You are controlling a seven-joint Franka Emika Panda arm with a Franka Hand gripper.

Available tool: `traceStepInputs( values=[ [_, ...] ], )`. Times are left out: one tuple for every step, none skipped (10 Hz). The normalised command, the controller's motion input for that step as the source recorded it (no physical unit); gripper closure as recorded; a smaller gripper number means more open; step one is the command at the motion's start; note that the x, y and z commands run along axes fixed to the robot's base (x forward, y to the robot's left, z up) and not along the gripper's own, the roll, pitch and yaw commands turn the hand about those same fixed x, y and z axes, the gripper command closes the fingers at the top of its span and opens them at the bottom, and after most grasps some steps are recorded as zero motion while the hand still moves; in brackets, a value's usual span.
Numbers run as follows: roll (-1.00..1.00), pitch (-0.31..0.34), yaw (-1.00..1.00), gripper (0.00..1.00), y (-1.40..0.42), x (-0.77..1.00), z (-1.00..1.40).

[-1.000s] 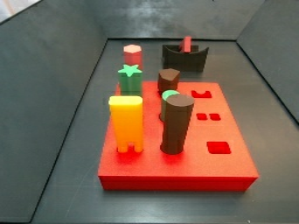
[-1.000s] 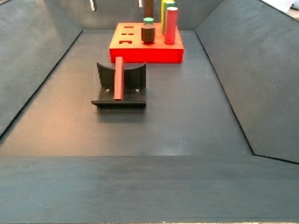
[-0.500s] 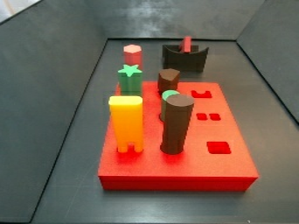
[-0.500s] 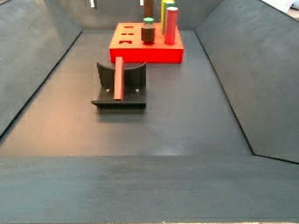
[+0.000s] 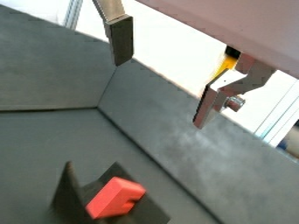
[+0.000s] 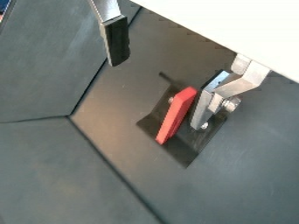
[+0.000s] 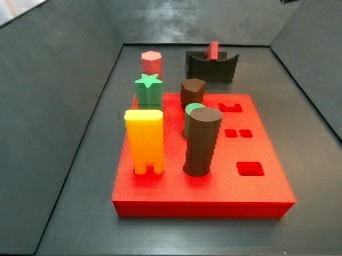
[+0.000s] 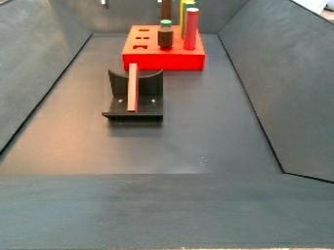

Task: Pick up the double-square object. Move up. Place the double-square object on the fixture. Regrasp the double-square object. Move to above the board. Insert the double-square object.
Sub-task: Regrasp the double-square object.

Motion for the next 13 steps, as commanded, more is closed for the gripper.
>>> traceStepInputs(
  values=[
    [0.92,0.209,0.19,0.00,-0.05,0.14,-0.03],
    [0.70,0.180,0.21,0.00,-0.05,0.16,-0.03],
    [0.53,0.154,0.23,0.00,-0.05,0.17,-0.03],
    [0.35,0.124,0.23,0.00,-0.05,0.18,-0.03],
    [0.25,0.091,0.23,0.00,-0.04,0.18,-0.02],
    [0.20,0.051,0.22,0.00,-0.04,0.16,-0.02],
    [0.19,0.028,0.21,0.00,-0.05,0.13,-0.03],
    [0.19,0.055,0.22,0.00,0.07,0.05,-1.00],
    [0.19,0.050,0.21,0.00,0.07,0.05,-1.00],
    [0.18,0.012,0.18,0.00,0.06,0.06,-1.00],
    [0.16,-0.007,0.16,0.00,0.05,0.07,-1.00],
    [0.14,-0.022,0.14,0.00,0.04,0.08,-1.00],
    [0.13,-0.034,0.12,0.00,0.04,0.09,-1.00]
  ],
)
